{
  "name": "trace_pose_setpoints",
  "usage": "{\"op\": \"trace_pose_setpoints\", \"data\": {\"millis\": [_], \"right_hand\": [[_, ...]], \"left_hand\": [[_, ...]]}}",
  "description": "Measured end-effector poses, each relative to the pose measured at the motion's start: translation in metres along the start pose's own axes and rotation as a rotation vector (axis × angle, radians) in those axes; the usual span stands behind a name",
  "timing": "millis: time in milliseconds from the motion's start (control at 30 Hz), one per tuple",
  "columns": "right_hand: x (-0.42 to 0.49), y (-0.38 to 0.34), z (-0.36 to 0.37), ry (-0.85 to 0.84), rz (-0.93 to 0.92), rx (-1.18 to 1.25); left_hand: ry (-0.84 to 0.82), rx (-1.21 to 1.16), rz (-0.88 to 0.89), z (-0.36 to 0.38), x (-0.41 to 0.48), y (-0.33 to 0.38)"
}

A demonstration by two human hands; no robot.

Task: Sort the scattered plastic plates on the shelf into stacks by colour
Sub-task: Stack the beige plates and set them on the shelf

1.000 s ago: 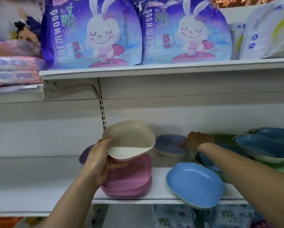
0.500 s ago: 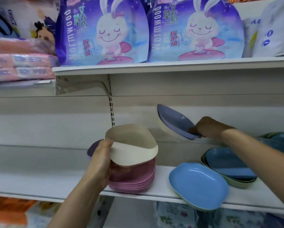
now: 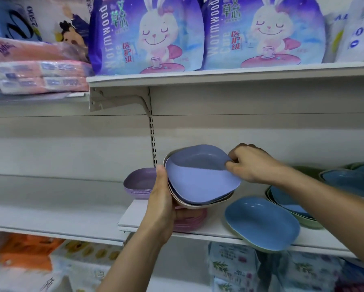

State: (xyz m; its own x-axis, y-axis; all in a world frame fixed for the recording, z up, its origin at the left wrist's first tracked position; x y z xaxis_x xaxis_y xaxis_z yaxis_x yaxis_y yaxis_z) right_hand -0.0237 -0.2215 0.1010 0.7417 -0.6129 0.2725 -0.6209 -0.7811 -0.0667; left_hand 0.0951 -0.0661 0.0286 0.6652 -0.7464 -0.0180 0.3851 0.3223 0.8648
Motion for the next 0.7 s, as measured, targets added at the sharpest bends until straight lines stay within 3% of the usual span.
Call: {"op": "trace_pose_setpoints", "data": {"millis": [200,300,367,500,700], "right_hand": [[-0.002,-0.011,-0.006,0.098,-0.036,0.063],[-0.001,-0.009,-0.017,0.248,0.05,0.12],[0.005,-0.001,-0.019,0.275,0.172,0.314],[0.022,0.033,-0.001,0.116,0.493,0.623],[0.016,0.066,0.051,-0.149,0.652,0.542]], "left_hand": [[-0.033,-0.047,0.007,-0.008,-0.004,0.004],[0.016,-0.096,0.002,-0.014,-0.004,0.005],[0.041,-0.129,-0.011,-0.016,-0.005,0.008],[0.061,-0.133,-0.027,-0.019,-0.008,0.013],[0.083,-0.115,-0.024,-0.025,-0.008,0.015]]}}
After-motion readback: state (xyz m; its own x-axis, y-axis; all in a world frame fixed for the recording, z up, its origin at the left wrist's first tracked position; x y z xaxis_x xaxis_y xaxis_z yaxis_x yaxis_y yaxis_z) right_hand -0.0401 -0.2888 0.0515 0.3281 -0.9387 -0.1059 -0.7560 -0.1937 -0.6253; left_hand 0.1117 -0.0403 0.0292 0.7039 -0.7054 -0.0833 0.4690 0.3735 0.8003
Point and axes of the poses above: each hand's wrist, its own x-axis towards the middle knuckle, its own z-axis out of the palm, y = z × x, the point moved 3 cm from there along x, towards the middle knuckle, and after that the axes turned 11 degrees about -x, right-handed, at the moved point
